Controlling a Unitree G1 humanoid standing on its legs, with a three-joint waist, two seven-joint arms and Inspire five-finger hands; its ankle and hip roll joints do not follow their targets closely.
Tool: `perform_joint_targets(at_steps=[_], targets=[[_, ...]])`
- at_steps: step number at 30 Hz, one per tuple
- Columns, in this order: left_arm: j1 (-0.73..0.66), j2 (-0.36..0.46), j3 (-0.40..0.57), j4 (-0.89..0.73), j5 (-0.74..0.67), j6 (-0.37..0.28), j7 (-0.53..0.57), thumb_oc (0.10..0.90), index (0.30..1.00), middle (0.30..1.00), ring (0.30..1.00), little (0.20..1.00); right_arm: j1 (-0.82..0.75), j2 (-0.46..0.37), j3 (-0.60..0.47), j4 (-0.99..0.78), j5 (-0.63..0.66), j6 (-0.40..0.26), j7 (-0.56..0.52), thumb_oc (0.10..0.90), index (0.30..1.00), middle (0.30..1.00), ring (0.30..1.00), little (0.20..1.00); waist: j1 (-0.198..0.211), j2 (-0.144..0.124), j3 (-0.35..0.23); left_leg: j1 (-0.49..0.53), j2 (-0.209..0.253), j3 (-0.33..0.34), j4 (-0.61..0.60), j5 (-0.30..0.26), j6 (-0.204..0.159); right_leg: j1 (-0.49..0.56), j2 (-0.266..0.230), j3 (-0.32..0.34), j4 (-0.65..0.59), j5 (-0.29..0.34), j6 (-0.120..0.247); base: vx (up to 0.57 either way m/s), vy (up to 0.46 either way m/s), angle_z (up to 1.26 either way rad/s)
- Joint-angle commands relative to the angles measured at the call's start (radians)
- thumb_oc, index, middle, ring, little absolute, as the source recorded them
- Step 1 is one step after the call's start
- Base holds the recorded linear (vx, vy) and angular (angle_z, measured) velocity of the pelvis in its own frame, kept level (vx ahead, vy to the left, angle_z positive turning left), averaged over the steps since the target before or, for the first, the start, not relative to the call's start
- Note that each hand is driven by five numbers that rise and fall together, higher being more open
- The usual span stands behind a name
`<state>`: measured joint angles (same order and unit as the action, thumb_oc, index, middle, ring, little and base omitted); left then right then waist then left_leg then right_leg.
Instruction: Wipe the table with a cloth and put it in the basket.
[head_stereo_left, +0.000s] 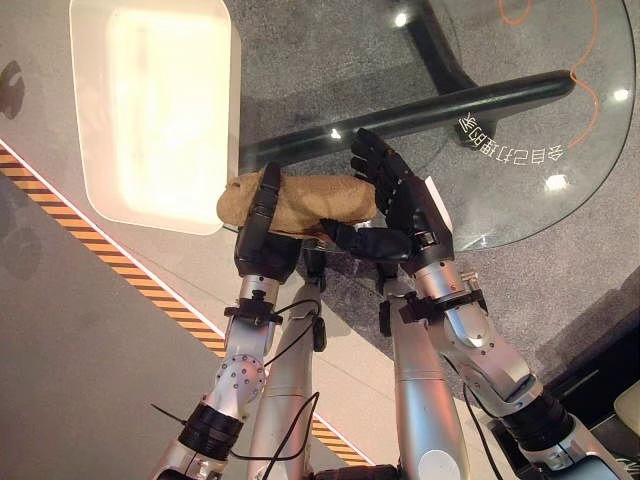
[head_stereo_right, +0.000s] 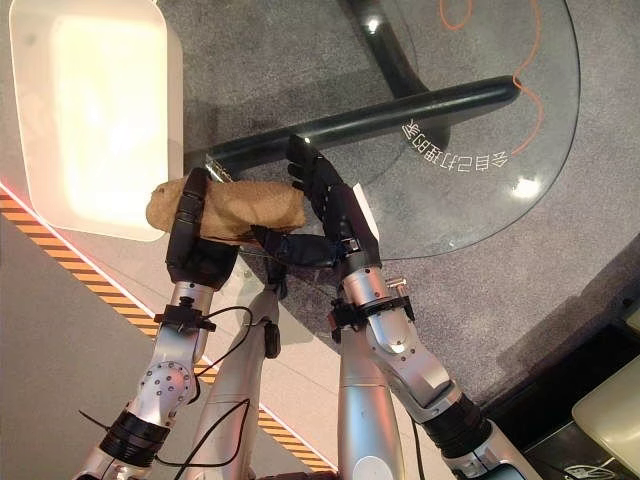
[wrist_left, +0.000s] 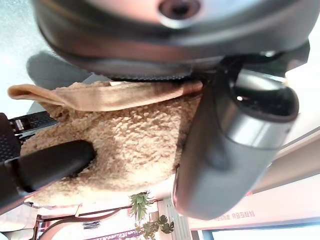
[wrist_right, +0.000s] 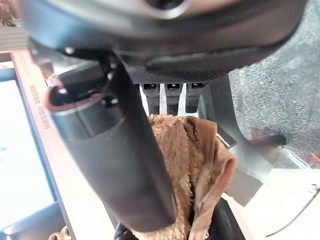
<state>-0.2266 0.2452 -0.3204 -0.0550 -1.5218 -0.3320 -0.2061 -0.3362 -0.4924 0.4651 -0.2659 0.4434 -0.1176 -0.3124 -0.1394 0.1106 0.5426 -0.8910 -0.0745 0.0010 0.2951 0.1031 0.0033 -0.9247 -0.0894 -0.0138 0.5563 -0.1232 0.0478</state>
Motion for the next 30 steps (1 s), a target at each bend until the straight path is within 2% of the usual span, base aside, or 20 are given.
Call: perform_joint_targets(at_steps=[1, 7, 10, 16, 20, 22, 24, 30], targets=[[0.088, -0.004, 0.024, -0.169, 0.003, -0.047, -0.097, 0.1, 0.3, 0.3, 0.3, 0.2, -0.043, 0.013, -0.114, -0.142, 0.012, -0.157, -0.059, 0.8, 0.9, 0.9, 0.9, 0.9, 0.005, 0.048, -0.023, 0.044, 0.027, 0.064, -0.003, -0.028, -0.013, 0.007, 0.048, 0.033, -0.092, 0.103, 0.006, 0.0, 0.0, 0.0], [0.09, -0.007, 0.027, -0.167, 0.0, -0.05, -0.1, 0.1, 0.3, 0.3, 0.3, 0.2, -0.038, 0.02, -0.113, -0.14, 0.008, -0.154, -0.052, 0.8, 0.9, 0.9, 0.9, 0.9, 0.004, 0.048, -0.023, 0.049, 0.026, 0.063, -0.007, -0.026, -0.013, 0.011, 0.049, 0.034, -0.096, 0.105, 0.005, 0.0, 0.0, 0.0], [0.09, -0.006, 0.032, -0.172, 0.013, -0.074, -0.113, 0.1, 0.3, 0.3, 0.3, 0.2, -0.041, 0.016, -0.114, -0.14, 0.016, -0.148, -0.053, 0.8, 0.9, 0.9, 0.9, 0.9, 0.004, 0.048, -0.023, 0.05, 0.027, 0.065, -0.007, -0.027, -0.014, 0.012, 0.049, 0.035, -0.095, 0.105, 0.005, 0.0, 0.0, 0.0], [0.078, 0.008, 0.083, -0.179, 0.061, -0.217, -0.151, 0.1, 0.3, 0.3, 0.3, 0.2, -0.035, 0.012, -0.122, -0.132, 0.021, -0.105, -0.044, 0.8, 0.9, 0.9, 0.9, 0.9, 0.003, 0.048, -0.023, 0.064, 0.026, 0.065, -0.011, -0.029, -0.017, 0.026, 0.051, 0.035, -0.099, 0.1, 0.005, 0.0, 0.005, 0.0], [0.071, 0.033, 0.164, -0.191, 0.114, -0.315, -0.142, 0.1, 0.3, 0.3, 0.3, 0.2, -0.006, 0.014, -0.132, -0.125, 0.019, -0.041, -0.01, 0.8, 0.9, 0.9, 0.9, 0.9, -0.004, 0.058, -0.023, 0.082, 0.022, 0.065, -0.01, -0.031, -0.022, 0.04, 0.058, 0.04, -0.096, 0.093, 0.001, 0.02, 0.059, -0.05], [0.068, 0.046, 0.22, -0.201, 0.157, -0.357, -0.112, 0.1, 0.3, 0.3, 0.3, 0.2, 0.014, 0.015, -0.136, -0.118, 0.017, 0.006, 0.019, 0.8, 0.9, 0.9, 0.9, 0.9, -0.007, 0.066, -0.023, 0.092, 0.018, 0.067, -0.007, -0.033, -0.025, 0.046, 0.062, 0.046, -0.091, 0.085, -0.003, 0.03, 0.092, -0.03], [0.065, 0.055, 0.248, -0.206, 0.177, -0.377, -0.084, 0.1, 0.3, 0.3, 0.3, 0.2, 0.026, 0.011, -0.139, -0.106, 0.005, 0.023, 0.032, 0.8, 0.9, 0.9, 0.9, 0.9, -0.009, 0.071, -0.023, 0.096, 0.015, 0.068, -0.005, -0.035, -0.027, 0.047, 0.063, 0.049, -0.087, 0.08, -0.006, 0.02, 0.079, -0.01], [0.035, 0.078, 0.352, -0.219, 0.38, -0.422, 0.162, 0.1, 0.3, 0.3, 0.3, 0.2, 0.05, 0.011, -0.127, -0.06, -0.01, 0.119, 0.075, 0.8, 0.9, 0.9, 0.9, 0.9, -0.011, 0.089, -0.023, 0.107, 0.004, 0.074, 0.008, -0.041, -0.032, 0.048, 0.069, 0.069, -0.07, 0.061, -0.014, 0.03, 0.093, -0.04]])
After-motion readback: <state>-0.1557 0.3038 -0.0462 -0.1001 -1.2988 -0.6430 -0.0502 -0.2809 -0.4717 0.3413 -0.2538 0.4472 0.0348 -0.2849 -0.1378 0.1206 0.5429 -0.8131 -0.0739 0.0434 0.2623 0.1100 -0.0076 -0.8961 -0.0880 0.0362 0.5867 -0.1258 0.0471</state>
